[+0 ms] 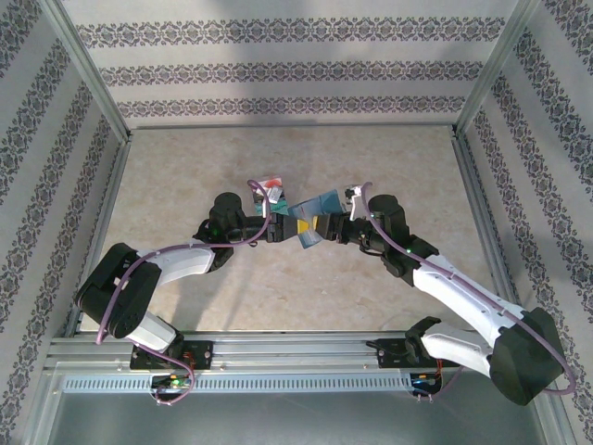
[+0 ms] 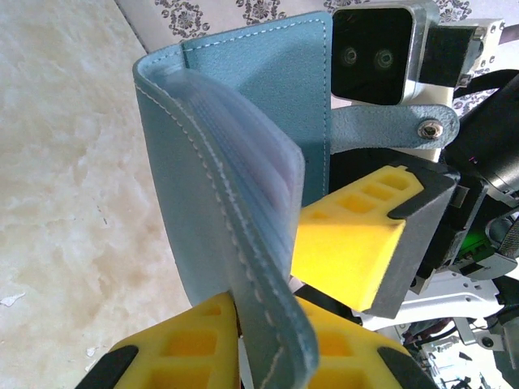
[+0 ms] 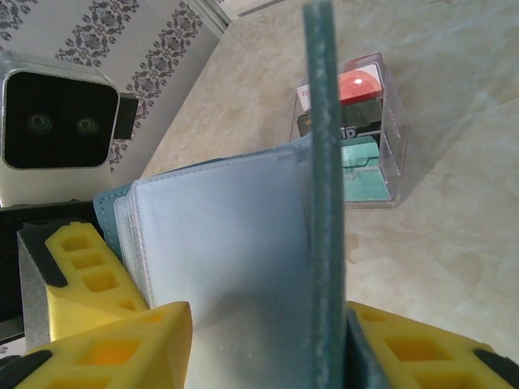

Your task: Take the credit cards out of the card holder

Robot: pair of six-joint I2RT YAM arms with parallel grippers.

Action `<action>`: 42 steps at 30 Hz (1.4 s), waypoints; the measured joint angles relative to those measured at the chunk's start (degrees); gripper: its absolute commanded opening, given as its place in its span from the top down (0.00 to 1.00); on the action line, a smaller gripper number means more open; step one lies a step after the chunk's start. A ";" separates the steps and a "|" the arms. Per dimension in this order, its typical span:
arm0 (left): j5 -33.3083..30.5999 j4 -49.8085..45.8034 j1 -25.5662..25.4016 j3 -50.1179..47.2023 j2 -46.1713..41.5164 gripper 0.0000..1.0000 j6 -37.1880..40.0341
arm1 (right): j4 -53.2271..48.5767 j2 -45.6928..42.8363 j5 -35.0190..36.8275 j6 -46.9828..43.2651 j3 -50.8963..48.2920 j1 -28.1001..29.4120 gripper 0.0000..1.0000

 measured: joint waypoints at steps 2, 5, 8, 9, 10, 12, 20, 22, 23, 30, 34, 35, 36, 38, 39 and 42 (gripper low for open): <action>-0.02 -0.02 0.00 0.00 0.00 0.90 -0.02 | -0.33 0.20 -0.07 -0.66 0.20 0.15 0.42; -0.20 -0.04 0.00 0.00 0.00 0.91 -0.02 | -0.59 0.37 -0.13 -1.57 0.68 0.66 0.35; -0.24 -0.07 0.00 0.00 0.00 0.91 -0.02 | -0.85 0.37 -0.22 -2.60 0.98 1.18 0.31; -0.24 -0.07 0.00 0.00 0.00 0.91 -0.02 | -1.01 0.35 -0.17 -2.91 1.03 1.29 0.31; -0.24 -0.07 0.00 0.00 0.00 0.91 -0.02 | -1.07 0.35 -0.09 -3.21 1.03 1.40 0.31; -0.22 -0.07 0.00 0.00 0.02 0.91 -0.04 | -1.44 0.33 -0.04 -3.61 1.05 1.42 0.31; 0.02 0.07 0.00 0.00 0.07 0.91 -1.03 | -2.19 0.07 -0.02 -4.61 1.05 1.53 0.33; 0.07 0.17 0.00 0.00 0.07 0.91 -1.44 | -2.38 0.07 0.00 -5.05 1.05 1.53 0.38; 0.11 0.17 0.00 0.00 0.09 0.91 -1.57 | -2.49 0.07 0.17 -5.22 1.05 1.51 0.39; 0.92 0.22 0.00 0.00 0.09 0.87 -2.14 | -3.26 0.07 0.83 -5.35 1.05 1.51 0.47; 1.49 0.20 0.37 0.00 0.07 0.81 -2.16 | -3.39 0.07 1.27 -5.38 1.05 1.51 0.54; 1.53 0.17 0.39 0.00 0.00 0.81 -2.14 | -3.39 0.07 1.27 -5.38 1.05 1.51 0.55; 1.53 0.11 0.37 0.00 -0.04 0.81 -2.12 | -3.43 0.07 1.27 -5.31 1.05 1.51 0.56; 1.51 -0.46 0.39 0.00 -0.39 0.81 -1.46 | -3.37 0.02 1.29 -5.29 1.05 1.51 0.58; 1.51 -0.79 0.39 0.00 -0.59 0.81 -1.25 | -3.39 0.00 1.29 -5.18 1.05 1.51 0.59; 1.49 -2.05 0.39 0.02 -1.29 0.84 0.00 | -3.39 -0.22 1.27 -5.03 1.05 1.51 0.57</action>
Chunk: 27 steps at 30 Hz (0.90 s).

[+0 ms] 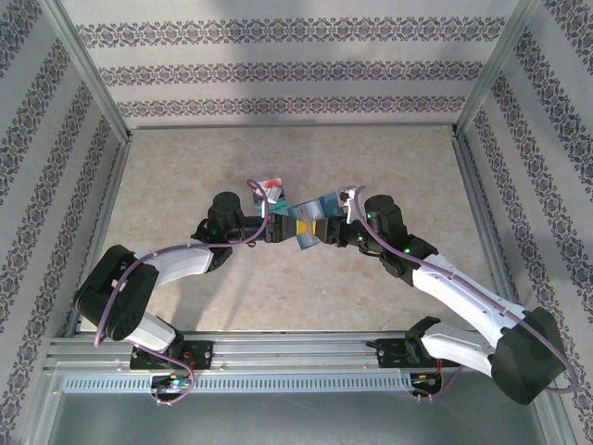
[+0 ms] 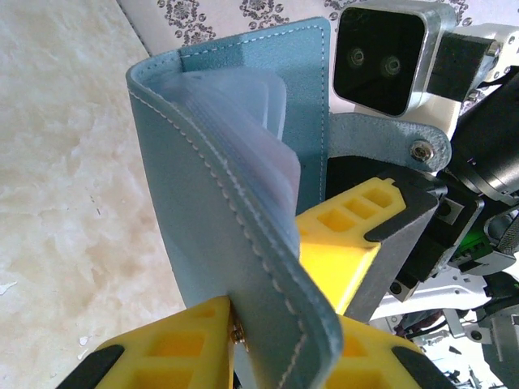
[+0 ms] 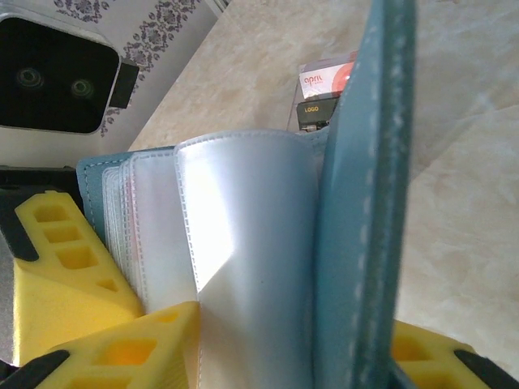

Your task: Take the credit cards out of the card holder

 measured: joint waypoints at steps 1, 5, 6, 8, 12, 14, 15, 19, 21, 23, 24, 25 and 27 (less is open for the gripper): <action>-0.02 -0.39 0.00 0.00 -0.26 0.86 0.39 | -0.02 -0.11 -0.04 0.13 0.00 0.00 0.54; -0.52 -3.06 0.00 0.11 -1.64 0.92 2.47 | 0.37 -0.57 -1.62 0.33 0.00 0.00 0.39; -0.68 -3.87 0.00 0.15 -2.03 0.93 3.02 | 0.55 -0.66 -2.19 0.15 0.00 0.00 0.37; -0.94 -5.27 0.00 0.24 -2.86 0.93 3.93 | 0.83 -0.90 -3.48 0.00 0.00 0.02 0.36; -1.09 -6.58 0.00 0.39 -3.58 0.95 4.81 | 1.11 -1.01 -4.37 -0.11 -0.04 0.02 0.35; -1.09 -6.80 0.00 0.42 -3.58 0.95 4.81 | 1.11 -1.01 -4.37 -0.13 -0.07 0.02 0.35; -1.09 -6.82 0.00 0.42 -3.58 0.96 4.81 | 1.11 -1.03 -4.39 -0.13 -0.09 0.02 0.35; -1.03 -6.82 0.00 0.44 -3.58 0.96 4.70 | 1.07 -1.09 -4.35 -0.79 -0.28 0.37 0.33; -0.98 -6.78 0.00 0.44 -3.58 0.96 4.44 | 1.05 -1.09 -4.33 -1.27 -0.28 0.50 0.33; -0.98 -6.78 0.00 0.44 -3.58 0.96 4.09 | 0.92 -0.94 -4.31 -1.64 -0.28 0.63 0.33; -0.92 -6.78 0.00 0.44 -3.58 0.96 3.96 | 0.85 -0.85 -4.31 -1.84 -0.28 0.66 0.34; -0.85 -6.78 0.00 0.44 -3.58 0.96 3.85 | 0.79 -0.81 -4.28 -1.90 -0.28 0.66 0.35; -0.81 -6.78 0.00 0.44 -3.58 0.96 3.65 | 0.63 -0.81 -3.91 -2.23 -0.33 0.66 0.41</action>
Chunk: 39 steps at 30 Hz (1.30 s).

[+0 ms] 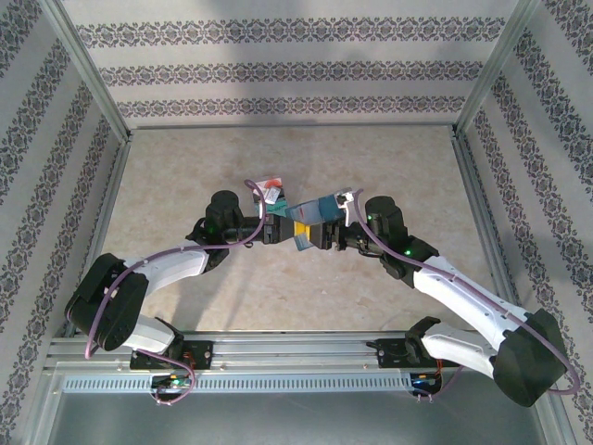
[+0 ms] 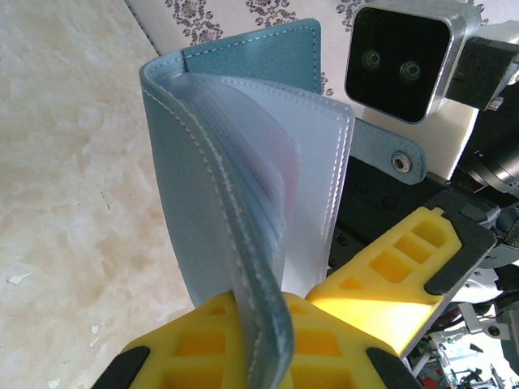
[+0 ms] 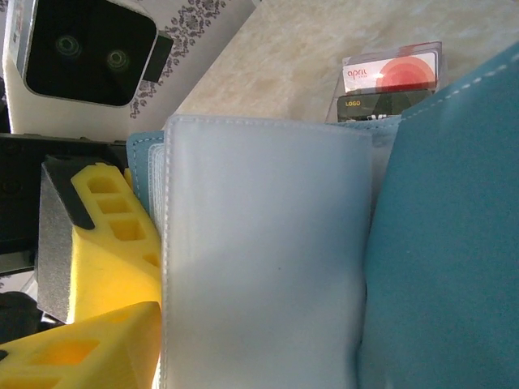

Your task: Take the credit cards out of the card holder

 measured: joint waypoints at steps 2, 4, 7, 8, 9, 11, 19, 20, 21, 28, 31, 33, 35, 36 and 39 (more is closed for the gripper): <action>0.04 0.02 0.00 0.00 0.00 0.96 -0.20 | -0.07 -0.02 0.94 -0.42 -0.22 0.00 0.46; 0.20 -0.02 0.00 0.00 0.00 0.96 -0.22 | -0.02 -0.07 1.51 -0.50 -0.59 0.00 0.51; 0.42 0.00 0.26 0.00 0.00 0.96 -0.24 | 0.04 -0.55 2.49 -0.52 -0.76 -0.02 0.55; 0.46 0.02 0.26 0.00 -0.02 0.96 -0.24 | 0.02 -0.83 2.75 -0.50 -0.90 -0.02 0.55; 0.61 0.00 0.26 0.00 -0.09 0.96 -0.24 | 0.02 -1.11 2.93 -0.44 -1.07 -0.02 0.55; 0.66 -0.02 0.26 0.00 -0.28 0.96 -0.22 | 0.02 -1.75 3.26 -0.42 -1.40 -0.02 0.55; 0.13 -2.75 0.37 0.46 -3.28 1.00 2.19 | -2.69 -6.40 7.91 1.55 -2.62 -2.10 0.39; 0.00 -3.65 0.37 0.63 -3.87 1.00 2.86 | -3.34 -7.26 8.70 1.79 -2.71 -2.73 0.35; -0.28 -4.79 0.37 0.90 -4.52 1.00 3.65 | -3.82 -8.09 8.92 1.99 -2.75 -3.21 0.31; -1.14 -10.82 0.37 2.64 -6.21 1.00 7.61 | -6.93 -10.82 7.10 0.44 -2.60 -2.25 0.15; -1.31 -12.15 0.37 2.93 -6.21 1.00 8.57 | -9.70 -11.10 7.67 -0.70 -1.57 -0.46 0.17; -1.33 -12.81 0.37 2.93 -6.21 1.00 8.90 | -11.76 -12.00 9.57 -1.01 -0.52 0.00 0.18; -1.36 -13.14 0.37 2.93 -6.21 1.00 9.11 | -13.77 -13.53 12.35 -1.09 0.57 -0.04 0.17; -1.38 -13.29 0.37 2.93 -6.21 1.00 9.31 | -14.88 -14.58 13.90 -1.11 1.20 -0.04 0.17; -1.81 -14.27 0.37 2.93 -6.21 1.00 10.10 | -18.05 -18.12 18.58 -1.07 3.13 -0.07 0.18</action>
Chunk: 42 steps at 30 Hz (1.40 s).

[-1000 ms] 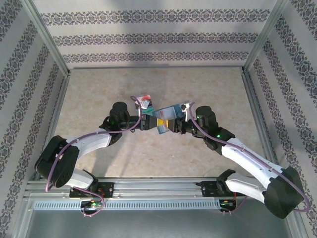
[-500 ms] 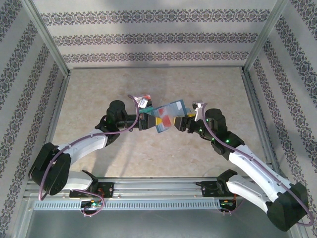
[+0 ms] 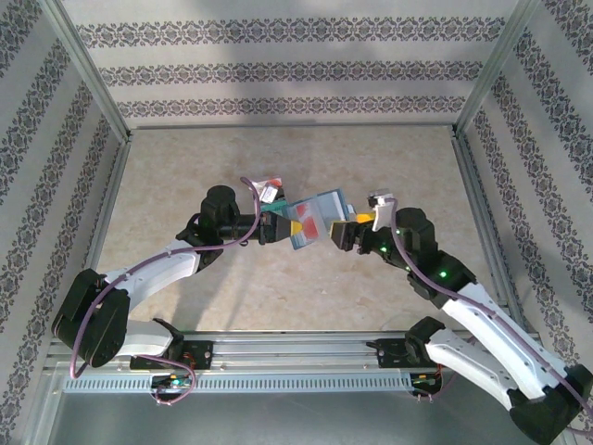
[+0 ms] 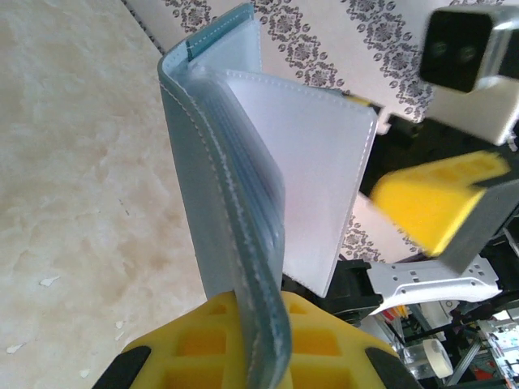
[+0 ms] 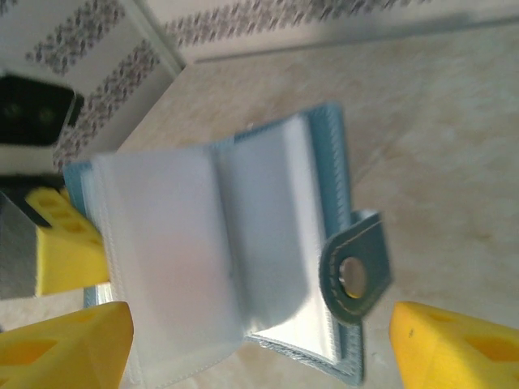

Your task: Take the credit cards out of the card holder

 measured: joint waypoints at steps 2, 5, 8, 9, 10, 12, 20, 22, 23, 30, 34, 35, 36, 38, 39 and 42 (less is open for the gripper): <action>-0.31 -0.83 0.00 0.00 0.00 1.00 0.33 | -2.19 -2.05 2.82 0.09 1.40 -0.15 0.24; -0.81 -2.05 0.00 0.02 0.00 1.00 0.94 | -5.73 -3.50 5.57 0.63 3.58 -0.35 0.41; -1.49 -4.92 0.00 0.81 0.13 1.00 1.77 | -8.63 -2.78 6.64 1.40 6.03 0.81 0.51; -1.88 -5.64 -0.02 1.11 0.28 1.00 2.01 | -9.42 -2.05 6.82 1.73 6.82 1.88 0.53; -2.23 -6.51 -0.07 1.49 0.55 1.00 2.21 | -10.01 -1.31 6.84 1.86 7.43 2.97 0.53; -3.02 -8.02 -0.35 2.25 1.38 1.00 2.67 | -10.97 1.11 7.02 2.32 8.98 5.84 0.55; -3.37 -7.54 -3.63 1.38 6.64 1.00 1.03 | -12.90 11.37 6.75 3.78 11.30 8.76 0.56; -3.39 -6.32 -3.78 0.11 7.91 1.00 0.11 | -13.03 13.40 6.51 4.17 11.30 8.72 0.56; -3.39 -5.88 -3.78 -0.44 8.83 1.00 -0.26 | -13.05 14.45 6.34 4.61 11.28 8.63 0.57; -2.69 -4.48 -3.78 -2.08 15.37 1.00 -2.08 | -11.54 20.20 1.53 8.07 8.90 4.63 0.61; -2.38 -4.63 -3.78 -2.25 17.62 0.95 -2.16 | -11.30 22.95 0.04 9.27 7.48 4.11 0.63; -2.45 -4.81 -3.76 -2.25 17.94 0.94 -2.10 | -11.08 23.74 -0.35 9.57 7.21 4.11 0.64; -2.56 -5.07 -3.67 -2.25 18.16 0.93 -1.88 | -10.78 24.50 -0.83 9.88 6.97 4.07 0.64; -2.80 -6.05 -3.37 -2.23 18.62 0.88 -1.22 | -9.73 26.38 -1.81 10.49 6.36 3.72 0.65; -3.02 -6.78 -3.10 -2.23 18.93 0.84 -0.83 | -9.07 27.47 -2.36 10.84 6.03 3.41 0.65; -3.80 -9.62 -2.32 -2.16 19.76 0.76 0.81 | -7.56 30.69 -3.69 11.37 5.09 3.17 0.66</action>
